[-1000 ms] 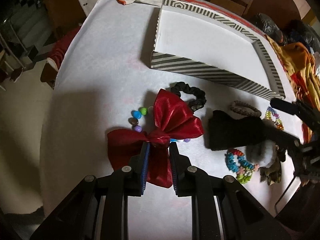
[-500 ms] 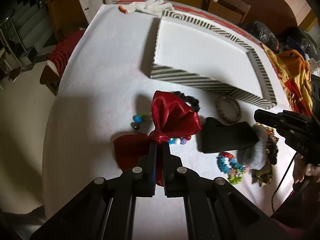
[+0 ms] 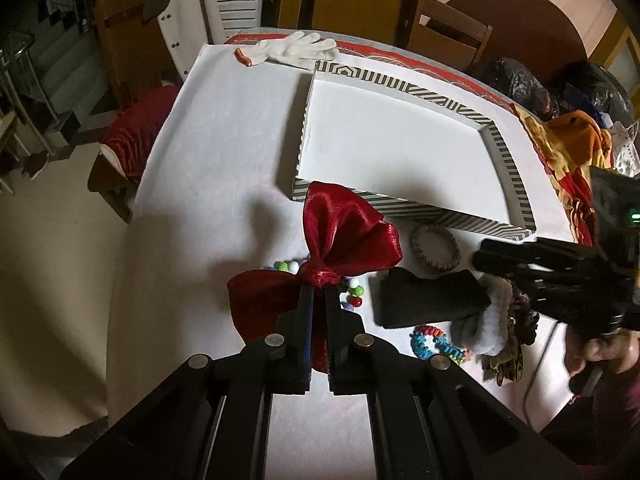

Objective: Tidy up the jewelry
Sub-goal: 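Lift and carry the bow in the left tool and bracelet in the right tool over the tray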

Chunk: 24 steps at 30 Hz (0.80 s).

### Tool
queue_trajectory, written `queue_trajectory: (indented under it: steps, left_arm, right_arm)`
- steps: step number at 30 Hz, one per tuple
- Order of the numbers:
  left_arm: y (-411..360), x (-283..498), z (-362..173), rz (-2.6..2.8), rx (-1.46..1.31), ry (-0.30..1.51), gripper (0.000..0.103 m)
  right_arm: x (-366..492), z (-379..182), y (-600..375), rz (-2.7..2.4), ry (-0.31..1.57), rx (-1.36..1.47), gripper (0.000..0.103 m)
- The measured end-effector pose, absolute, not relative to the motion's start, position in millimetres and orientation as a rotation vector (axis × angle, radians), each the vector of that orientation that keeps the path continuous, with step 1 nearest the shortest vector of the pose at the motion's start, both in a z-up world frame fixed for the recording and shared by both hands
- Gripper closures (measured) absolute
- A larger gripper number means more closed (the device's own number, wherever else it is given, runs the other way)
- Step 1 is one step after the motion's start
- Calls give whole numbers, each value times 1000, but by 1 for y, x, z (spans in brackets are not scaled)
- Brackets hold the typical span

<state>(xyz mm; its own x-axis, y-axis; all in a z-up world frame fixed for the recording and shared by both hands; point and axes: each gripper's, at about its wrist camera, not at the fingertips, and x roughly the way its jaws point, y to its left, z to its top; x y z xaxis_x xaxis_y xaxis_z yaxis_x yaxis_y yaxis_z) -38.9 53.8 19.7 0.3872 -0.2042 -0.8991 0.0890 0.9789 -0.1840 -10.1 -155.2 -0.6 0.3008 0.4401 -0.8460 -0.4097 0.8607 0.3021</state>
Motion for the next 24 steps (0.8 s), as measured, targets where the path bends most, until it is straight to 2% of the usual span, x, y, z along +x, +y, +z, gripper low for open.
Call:
queue_trajectory:
  steps: [11, 12, 13, 14, 19, 24]
  left_arm:
    - [51, -39, 16, -146, -122, 1168, 101]
    - [51, -39, 17, -144, -120, 1167, 101]
    - [50, -38, 18, -141, -119, 1166, 101]
    - [50, -38, 18, -140, -118, 1166, 101]
    - [49, -36, 21, -141, -115, 1159, 101]
    - [44, -32, 25, -152, -108, 1149, 101]
  right_arm:
    - [8, -44, -114, 531, 1219, -116, 78]
    - [10, -45, -114, 529, 1221, -114, 80]
    - [10, -45, -114, 523, 1208, -119, 89]
    - [10, -46, -114, 515, 1210, -125, 94]
    - [11, -42, -126, 519, 1203, -29, 98]
    - [1, -11, -145, 576, 1158, 129, 101]
